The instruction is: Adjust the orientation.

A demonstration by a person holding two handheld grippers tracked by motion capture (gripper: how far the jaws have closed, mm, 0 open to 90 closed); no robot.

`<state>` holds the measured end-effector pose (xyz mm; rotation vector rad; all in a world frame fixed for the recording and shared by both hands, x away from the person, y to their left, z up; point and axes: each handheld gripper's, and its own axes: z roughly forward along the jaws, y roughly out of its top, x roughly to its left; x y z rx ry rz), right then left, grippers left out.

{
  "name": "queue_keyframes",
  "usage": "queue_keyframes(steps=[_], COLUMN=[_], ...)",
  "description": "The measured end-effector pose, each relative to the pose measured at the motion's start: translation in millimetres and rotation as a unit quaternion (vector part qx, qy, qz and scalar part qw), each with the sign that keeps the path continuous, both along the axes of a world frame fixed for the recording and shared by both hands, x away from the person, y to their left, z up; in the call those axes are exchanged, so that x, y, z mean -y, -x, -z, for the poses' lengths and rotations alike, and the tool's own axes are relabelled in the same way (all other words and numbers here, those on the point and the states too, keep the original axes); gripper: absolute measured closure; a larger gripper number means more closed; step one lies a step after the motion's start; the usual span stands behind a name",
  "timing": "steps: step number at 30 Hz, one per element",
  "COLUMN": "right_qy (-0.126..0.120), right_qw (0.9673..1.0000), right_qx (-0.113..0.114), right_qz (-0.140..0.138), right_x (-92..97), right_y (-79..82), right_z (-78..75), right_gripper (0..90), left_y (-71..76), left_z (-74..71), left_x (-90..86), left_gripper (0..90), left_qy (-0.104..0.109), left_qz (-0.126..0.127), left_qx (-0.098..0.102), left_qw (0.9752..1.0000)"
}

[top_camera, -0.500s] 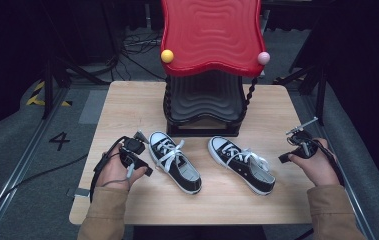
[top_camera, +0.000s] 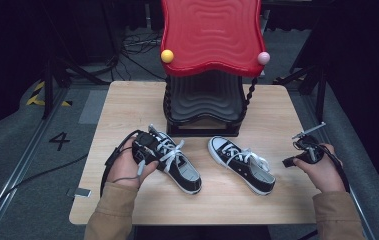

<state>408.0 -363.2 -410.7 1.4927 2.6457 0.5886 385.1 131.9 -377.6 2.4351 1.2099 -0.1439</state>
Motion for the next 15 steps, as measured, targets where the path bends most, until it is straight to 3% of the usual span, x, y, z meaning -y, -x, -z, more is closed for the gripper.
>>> queue_keyframes(steps=[6, 11, 15], right_qy=[-0.001, -0.012, -0.013], right_qw=[1.0, 0.9999, 0.9999], right_qx=[-0.002, -0.001, 0.002], right_qz=[0.007, 0.005, 0.005], right_x=[6.1, 8.2, 6.6], right_y=[3.9, 6.1, 7.0], right_z=[1.7, 1.0, 0.1], right_gripper=[81.9, 81.2, 81.0], left_y=[1.7, 5.2, 6.8], left_z=[-6.8, -10.9, -8.9], left_x=[15.4, 30.7, 41.9], left_gripper=[60.1, 63.1, 67.7], left_qy=[0.013, 0.046, 0.054], left_qz=[0.027, 0.056, 0.071], left_qx=[0.01, 0.019, 0.024], left_qw=[0.9995, 0.9972, 0.9957])
